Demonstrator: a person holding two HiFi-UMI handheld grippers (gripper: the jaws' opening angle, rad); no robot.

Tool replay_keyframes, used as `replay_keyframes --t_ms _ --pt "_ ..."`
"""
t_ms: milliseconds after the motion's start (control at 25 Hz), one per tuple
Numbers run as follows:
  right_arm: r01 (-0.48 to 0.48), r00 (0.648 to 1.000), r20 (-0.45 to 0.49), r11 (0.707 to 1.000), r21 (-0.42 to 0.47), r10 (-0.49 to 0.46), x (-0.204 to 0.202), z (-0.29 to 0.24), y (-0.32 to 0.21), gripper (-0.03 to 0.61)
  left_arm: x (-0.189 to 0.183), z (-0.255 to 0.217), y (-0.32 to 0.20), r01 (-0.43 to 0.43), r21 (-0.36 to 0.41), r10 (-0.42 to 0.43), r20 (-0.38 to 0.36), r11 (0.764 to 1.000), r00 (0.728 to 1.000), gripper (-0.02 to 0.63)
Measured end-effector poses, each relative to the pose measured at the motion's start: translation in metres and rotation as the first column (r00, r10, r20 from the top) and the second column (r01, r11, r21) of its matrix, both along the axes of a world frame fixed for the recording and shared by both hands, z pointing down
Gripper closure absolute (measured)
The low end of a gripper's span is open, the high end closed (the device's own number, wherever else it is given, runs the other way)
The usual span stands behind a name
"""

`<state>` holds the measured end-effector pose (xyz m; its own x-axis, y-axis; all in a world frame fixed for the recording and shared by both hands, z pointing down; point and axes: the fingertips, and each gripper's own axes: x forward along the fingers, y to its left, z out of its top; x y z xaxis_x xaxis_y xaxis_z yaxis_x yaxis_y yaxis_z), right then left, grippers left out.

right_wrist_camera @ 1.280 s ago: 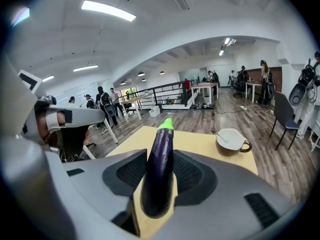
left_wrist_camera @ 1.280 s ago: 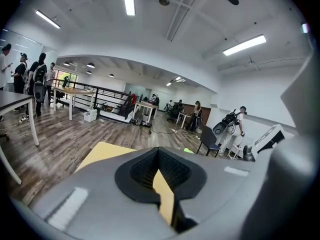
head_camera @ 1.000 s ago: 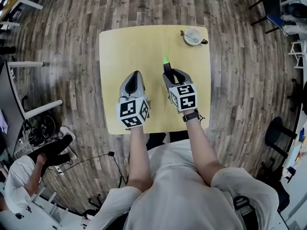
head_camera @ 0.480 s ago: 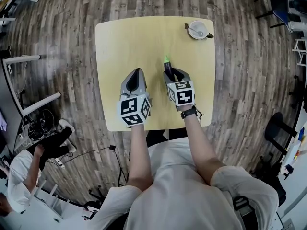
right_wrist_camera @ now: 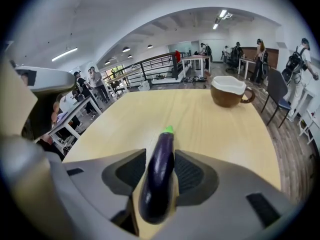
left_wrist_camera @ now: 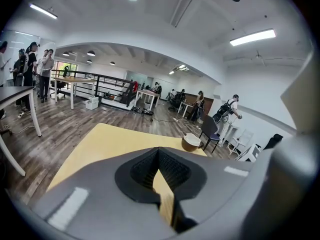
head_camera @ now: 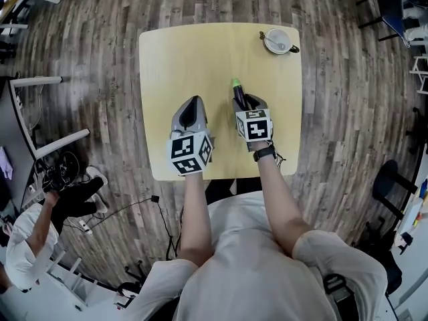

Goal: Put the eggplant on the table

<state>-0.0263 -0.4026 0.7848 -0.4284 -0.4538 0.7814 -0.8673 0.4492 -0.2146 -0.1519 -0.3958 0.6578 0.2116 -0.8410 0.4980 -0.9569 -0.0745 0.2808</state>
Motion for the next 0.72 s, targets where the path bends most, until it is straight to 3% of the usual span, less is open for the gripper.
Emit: replay_keyframes --t_ms 200,440,720 --pt "-0.029 0.999 0.025 0.997 0.078 0.027 0.011 -0.032 -0.003 0.361 -0.002 -0.021 0.006 0.002 0.043 -0.002 0.004 0.999 1.0 0.604" --pt "-0.051 0.997 0.058 0.986 0.16 0.042 0.018 -0.081 0.008 0.361 -0.001 -0.052 0.02 0.004 0.088 -0.005 0.011 0.996 1.0 0.604" --pt "-0.082 0.993 0.103 0.935 0.346 0.049 0.024 -0.161 0.003 0.439 0.0 -0.115 0.027 -0.018 0.229 0.007 0.047 0.973 0.999 0.604"
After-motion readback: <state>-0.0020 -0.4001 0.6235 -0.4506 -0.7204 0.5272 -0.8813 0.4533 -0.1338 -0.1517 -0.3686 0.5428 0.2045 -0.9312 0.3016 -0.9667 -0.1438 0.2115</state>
